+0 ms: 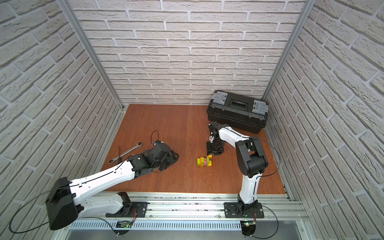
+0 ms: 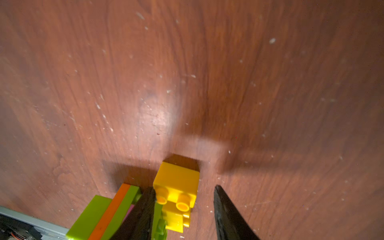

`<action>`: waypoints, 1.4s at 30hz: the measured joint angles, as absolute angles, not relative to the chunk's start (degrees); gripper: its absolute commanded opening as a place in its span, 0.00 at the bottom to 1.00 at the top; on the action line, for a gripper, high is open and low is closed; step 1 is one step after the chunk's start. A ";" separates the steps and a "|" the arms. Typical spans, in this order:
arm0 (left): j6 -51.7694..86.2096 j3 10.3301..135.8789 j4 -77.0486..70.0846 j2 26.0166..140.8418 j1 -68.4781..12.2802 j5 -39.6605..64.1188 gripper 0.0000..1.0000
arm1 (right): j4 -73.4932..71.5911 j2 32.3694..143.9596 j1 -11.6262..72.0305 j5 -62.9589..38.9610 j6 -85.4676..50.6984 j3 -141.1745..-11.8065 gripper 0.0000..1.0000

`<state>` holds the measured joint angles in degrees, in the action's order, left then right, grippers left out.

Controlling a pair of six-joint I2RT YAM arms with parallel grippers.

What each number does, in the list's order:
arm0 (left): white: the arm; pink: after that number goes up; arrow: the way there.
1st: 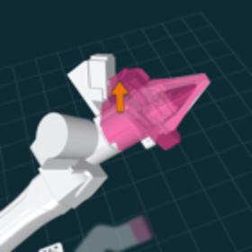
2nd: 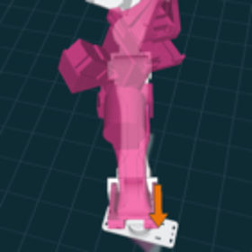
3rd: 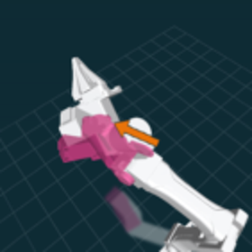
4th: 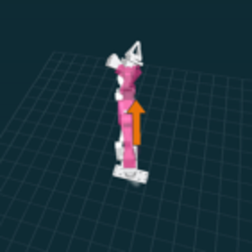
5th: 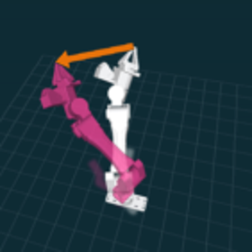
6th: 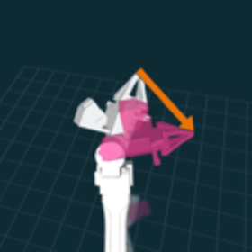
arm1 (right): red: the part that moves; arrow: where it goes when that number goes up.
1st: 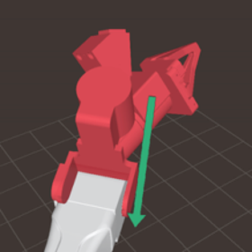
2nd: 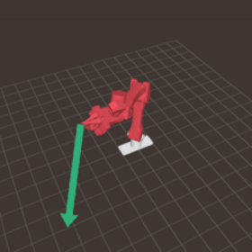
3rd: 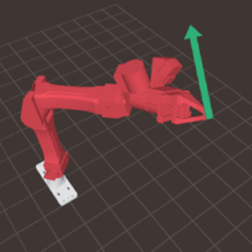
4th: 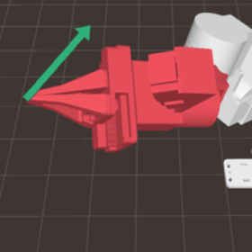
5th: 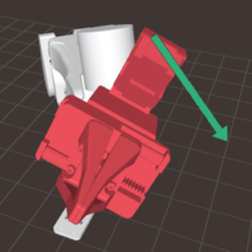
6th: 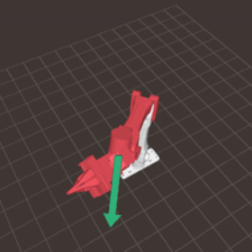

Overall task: Assemble a carrot with lego
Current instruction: Adjust the lego brick at the center of the board.

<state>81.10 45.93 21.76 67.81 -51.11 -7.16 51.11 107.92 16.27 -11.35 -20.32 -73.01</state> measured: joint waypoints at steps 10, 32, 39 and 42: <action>76.86 49.36 23.24 68.99 -51.11 -6.74 0.71 | 54.19 100.86 15.99 -8.73 -22.15 -72.18 0.61; 73.17 53.08 21.78 74.52 -51.29 -3.20 0.49 | 56.05 87.33 15.55 -10.72 -24.49 -66.87 0.46; 76.18 59.35 17.52 84.79 -52.10 -0.05 0.30 | 55.22 85.25 15.49 -15.46 -25.34 -65.80 0.48; 79.53 59.68 12.62 88.82 -52.64 2.13 0.18 | 54.22 85.25 15.49 -17.58 -26.06 -63.75 0.48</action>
